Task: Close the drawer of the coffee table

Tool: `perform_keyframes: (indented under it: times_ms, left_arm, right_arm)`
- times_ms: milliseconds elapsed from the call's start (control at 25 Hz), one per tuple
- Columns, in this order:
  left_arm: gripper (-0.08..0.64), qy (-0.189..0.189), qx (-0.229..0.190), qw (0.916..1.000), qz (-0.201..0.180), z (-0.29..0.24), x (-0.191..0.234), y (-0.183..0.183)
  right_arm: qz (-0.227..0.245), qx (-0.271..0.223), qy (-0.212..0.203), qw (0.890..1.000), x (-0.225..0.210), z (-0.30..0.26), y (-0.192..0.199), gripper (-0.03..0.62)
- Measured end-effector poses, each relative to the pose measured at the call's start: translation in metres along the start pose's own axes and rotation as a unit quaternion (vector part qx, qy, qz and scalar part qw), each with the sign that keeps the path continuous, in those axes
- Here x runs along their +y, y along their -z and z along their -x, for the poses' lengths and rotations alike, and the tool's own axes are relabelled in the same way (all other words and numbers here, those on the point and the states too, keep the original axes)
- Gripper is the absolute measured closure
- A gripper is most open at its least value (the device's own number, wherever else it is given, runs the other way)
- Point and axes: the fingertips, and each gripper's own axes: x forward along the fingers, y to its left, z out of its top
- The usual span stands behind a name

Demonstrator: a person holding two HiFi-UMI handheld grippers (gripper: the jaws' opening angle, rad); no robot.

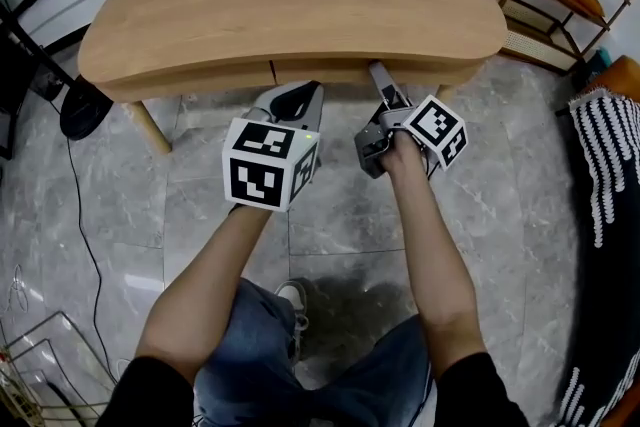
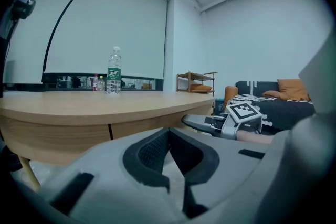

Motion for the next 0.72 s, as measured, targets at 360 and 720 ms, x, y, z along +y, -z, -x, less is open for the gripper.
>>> perform_keyframes:
  times_ms: [360, 720]
  left_arm:
    - [0.557, -0.025, -0.009, 0.9991, 0.032, 0.035, -0.004, -0.010]
    - [0.557, -0.034, 0.005, 0.9993, 0.013, 0.056, -0.011, -0.076]
  right_arm:
    - [0.050, 0.023, 0.001, 0.998, 0.032, 0.030, 0.009, 0.301]
    - [0.172, 0.072, 0.037, 0.982, 0.104, 0.061, -0.023, 0.385]
